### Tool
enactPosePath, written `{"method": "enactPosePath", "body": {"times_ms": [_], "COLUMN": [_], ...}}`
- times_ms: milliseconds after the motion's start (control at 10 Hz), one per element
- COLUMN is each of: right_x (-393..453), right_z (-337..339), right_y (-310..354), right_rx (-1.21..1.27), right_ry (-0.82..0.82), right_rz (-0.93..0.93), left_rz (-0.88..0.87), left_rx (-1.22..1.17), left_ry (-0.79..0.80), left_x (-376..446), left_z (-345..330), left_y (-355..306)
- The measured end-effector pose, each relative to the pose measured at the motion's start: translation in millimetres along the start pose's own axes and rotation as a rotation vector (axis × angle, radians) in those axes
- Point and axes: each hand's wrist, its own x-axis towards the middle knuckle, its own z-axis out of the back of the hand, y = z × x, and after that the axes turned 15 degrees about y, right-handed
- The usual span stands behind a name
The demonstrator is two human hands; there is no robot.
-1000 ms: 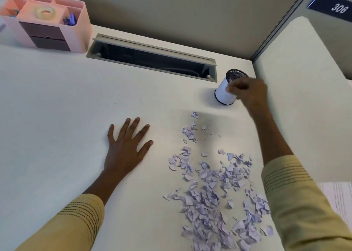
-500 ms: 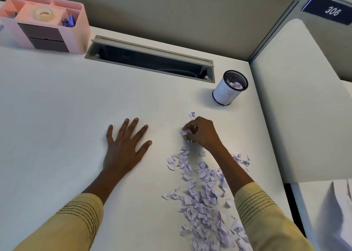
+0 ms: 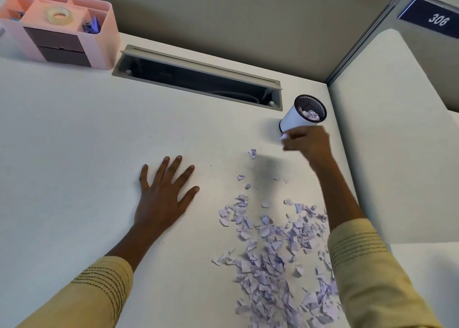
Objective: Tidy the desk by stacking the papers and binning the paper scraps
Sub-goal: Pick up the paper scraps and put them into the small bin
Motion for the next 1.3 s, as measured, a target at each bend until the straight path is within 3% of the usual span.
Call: {"method": "enactPosePath", "body": {"times_ms": [100,200,400,600,800,900,1100,1200,1300], "right_x": [28.4,59.2,73.9,24.0,-27.9,-40.2,-28.4,-7.0,2.2], "right_z": [36.3,59.0,62.3,38.0,-39.3,-67.4,-95.0,-83.5,-81.5], "right_y": [11.5,12.2,16.9,12.7,-57.1,-57.0,-23.3,-16.9,-13.5], "right_rx": [0.046,-0.093,-0.288,-0.253,-0.281,-0.275,-0.205,-0.252,-0.333], "right_ry": [-0.216,-0.346,-0.230,-0.375,-0.088,-0.107,0.108,0.028,0.252], "right_rz": [0.031,-0.032,-0.065,0.020,-0.226,-0.245,-0.014,0.093,0.063], "left_rz": [-0.004,0.002,0.001,0.008,0.009,0.005,0.003,-0.002,-0.002], "left_rx": [0.002,0.012,0.001,0.007,-0.002,-0.011,-0.019,-0.021,-0.013], "left_ry": [0.003,0.013,0.012,0.007,0.007,0.004,-0.011,-0.021,-0.027], "left_x": [-0.2,-0.1,-0.1,0.6,0.4,0.5,0.9,1.4,1.0], "left_z": [0.3,0.3,0.0,-0.8,-0.2,-0.5,-2.2,-2.4,-2.6], "left_y": [0.0,0.0,0.2,-0.2,-0.6,-0.5,0.2,0.2,0.6]}}
